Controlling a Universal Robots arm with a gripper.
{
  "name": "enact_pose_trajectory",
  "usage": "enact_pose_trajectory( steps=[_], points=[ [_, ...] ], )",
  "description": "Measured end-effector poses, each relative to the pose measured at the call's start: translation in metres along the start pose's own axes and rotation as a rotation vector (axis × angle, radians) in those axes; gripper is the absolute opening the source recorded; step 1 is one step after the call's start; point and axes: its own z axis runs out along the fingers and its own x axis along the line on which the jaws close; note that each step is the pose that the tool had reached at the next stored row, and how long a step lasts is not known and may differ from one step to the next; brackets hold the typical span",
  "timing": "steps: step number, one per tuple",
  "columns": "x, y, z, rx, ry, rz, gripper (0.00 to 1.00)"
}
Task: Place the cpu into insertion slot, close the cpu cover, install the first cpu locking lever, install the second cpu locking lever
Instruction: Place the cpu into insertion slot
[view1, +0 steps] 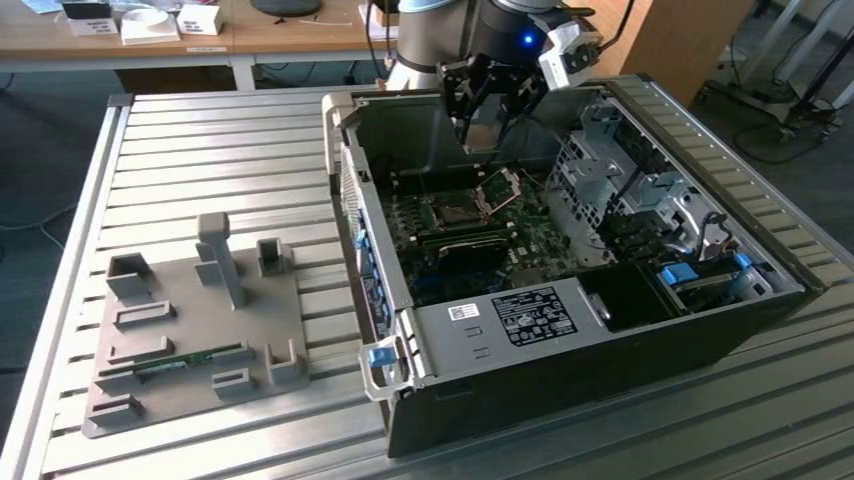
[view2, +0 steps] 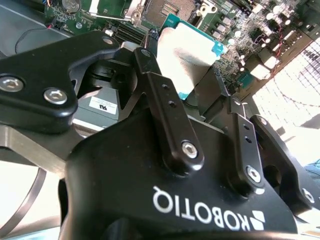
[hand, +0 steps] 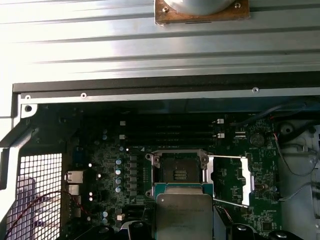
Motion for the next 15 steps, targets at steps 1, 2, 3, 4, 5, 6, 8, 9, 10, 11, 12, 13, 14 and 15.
enact_pose_trajectory(
  steps=[1, 2, 3, 4, 5, 6, 8, 9, 10, 11, 12, 13, 14, 15],
  points=[
    [0.0000, 0.0000, 0.0001, -0.0001, 0.0000, 0.000, 0.54],
    [0.0000, 0.0000, 0.0002, -0.0003, -0.0001, 0.000, 0.54],
    [0.0000, 0.0000, 0.0003, -0.0003, -0.0001, 0.000, 0.54],
    [0.0000, 0.0000, 0.0007, -0.0005, -0.0002, 0.000, 0.54],
    [0.0000, 0.0000, 0.0009, -0.0004, -0.0002, 0.000, 0.54],
    [0.0000, -0.0001, 0.0012, -0.0003, -0.0001, -0.001, 0.54],
    [0.0000, -0.0002, 0.0021, -0.0004, -0.0001, -0.002, 0.54],
    [-0.0001, -0.0002, 0.0024, -0.0002, -0.0003, -0.003, 0.54],
    [-0.0001, -0.0002, 0.0025, -0.0001, -0.0004, -0.003, 0.54],
    [0.0000, -0.0002, 0.0025, 0.0001, -0.0004, -0.003, 0.54],
    [0.0000, -0.0002, 0.0026, 0.0001, -0.0004, -0.004, 0.54],
    [0.0000, -0.0002, 0.0026, 0.0001, -0.0004, -0.004, 0.54],
    [0.0000, -0.0002, 0.0027, 0.0000, -0.0005, -0.003, 0.54],
    [0.0000, -0.0002, 0.0027, -0.0001, -0.0005, -0.004, 0.54]
  ],
)
